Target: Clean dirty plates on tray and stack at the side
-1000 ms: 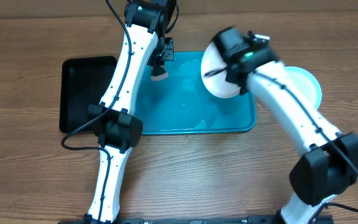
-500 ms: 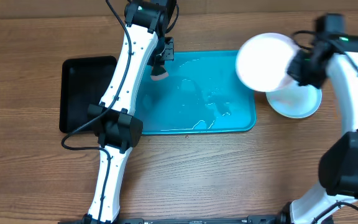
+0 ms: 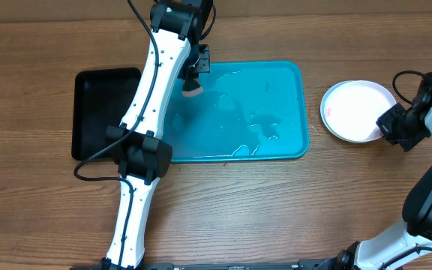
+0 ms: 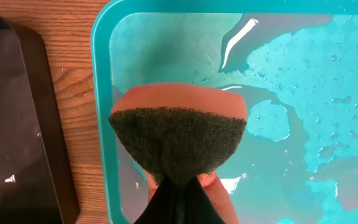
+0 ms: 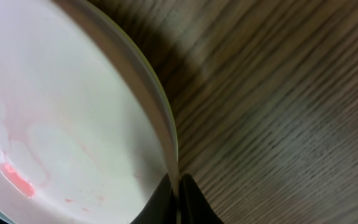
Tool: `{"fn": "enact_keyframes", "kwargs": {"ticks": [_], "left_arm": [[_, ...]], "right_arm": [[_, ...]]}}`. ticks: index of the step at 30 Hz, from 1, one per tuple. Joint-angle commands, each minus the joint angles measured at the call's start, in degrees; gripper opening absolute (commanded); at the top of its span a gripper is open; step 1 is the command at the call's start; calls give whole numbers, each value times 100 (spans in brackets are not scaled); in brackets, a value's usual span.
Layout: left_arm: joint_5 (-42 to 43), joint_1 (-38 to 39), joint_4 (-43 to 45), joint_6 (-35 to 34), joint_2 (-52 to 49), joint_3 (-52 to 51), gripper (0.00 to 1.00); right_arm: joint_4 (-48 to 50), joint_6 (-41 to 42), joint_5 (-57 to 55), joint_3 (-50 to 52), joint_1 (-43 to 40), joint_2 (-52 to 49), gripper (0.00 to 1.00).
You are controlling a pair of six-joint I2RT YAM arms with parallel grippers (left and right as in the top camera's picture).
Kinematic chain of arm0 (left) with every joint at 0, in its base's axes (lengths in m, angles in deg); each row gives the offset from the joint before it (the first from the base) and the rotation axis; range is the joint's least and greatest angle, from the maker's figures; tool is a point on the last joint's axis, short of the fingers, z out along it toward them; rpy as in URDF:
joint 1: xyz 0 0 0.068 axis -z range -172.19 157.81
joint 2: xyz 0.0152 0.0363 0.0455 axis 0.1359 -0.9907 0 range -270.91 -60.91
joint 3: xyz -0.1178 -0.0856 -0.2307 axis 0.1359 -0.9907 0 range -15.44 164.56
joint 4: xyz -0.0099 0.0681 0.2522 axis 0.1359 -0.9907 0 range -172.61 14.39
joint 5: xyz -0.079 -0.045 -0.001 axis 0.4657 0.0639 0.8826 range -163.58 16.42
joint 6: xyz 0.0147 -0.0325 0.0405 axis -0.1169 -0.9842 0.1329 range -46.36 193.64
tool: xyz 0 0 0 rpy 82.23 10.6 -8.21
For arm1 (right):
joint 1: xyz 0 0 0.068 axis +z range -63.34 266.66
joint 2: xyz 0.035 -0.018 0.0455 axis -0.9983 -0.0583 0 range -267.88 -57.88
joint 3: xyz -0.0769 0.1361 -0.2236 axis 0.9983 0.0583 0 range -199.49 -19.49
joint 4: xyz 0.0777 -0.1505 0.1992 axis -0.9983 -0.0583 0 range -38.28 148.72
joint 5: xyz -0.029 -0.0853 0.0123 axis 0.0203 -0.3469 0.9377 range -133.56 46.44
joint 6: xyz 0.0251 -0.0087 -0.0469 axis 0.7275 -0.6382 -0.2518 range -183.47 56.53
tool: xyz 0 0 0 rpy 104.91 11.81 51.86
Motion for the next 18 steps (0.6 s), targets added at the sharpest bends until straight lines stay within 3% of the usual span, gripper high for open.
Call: {"fn": "enact_keyframes", "kwargs": {"ticks": [1, 2, 3, 4, 13, 15, 18], "left_arm": [[50, -24, 7, 46, 26, 9, 4], [50, -24, 9, 46, 24, 9, 4], [48, -24, 13, 46, 26, 11, 4], [50, -24, 13, 44, 26, 13, 4], [-7, -160, -254, -654, 251, 243, 4], [-9, -221, -254, -691, 409, 243, 4], [-17, -304, -254, -634, 638, 232, 4]], "right_arm": [[103, -42, 103, 7, -4, 81, 34], [122, -48, 153, 4, -4, 81, 53], [125, -66, 256, 2, -4, 81, 65], [94, -68, 398, -20, 0, 81, 69], [-769, -201, 802, -848, 310, 138, 77], [-839, -232, 798, -986, 501, 170, 87], [-822, -238, 798, -1064, 804, 186, 94]]}}
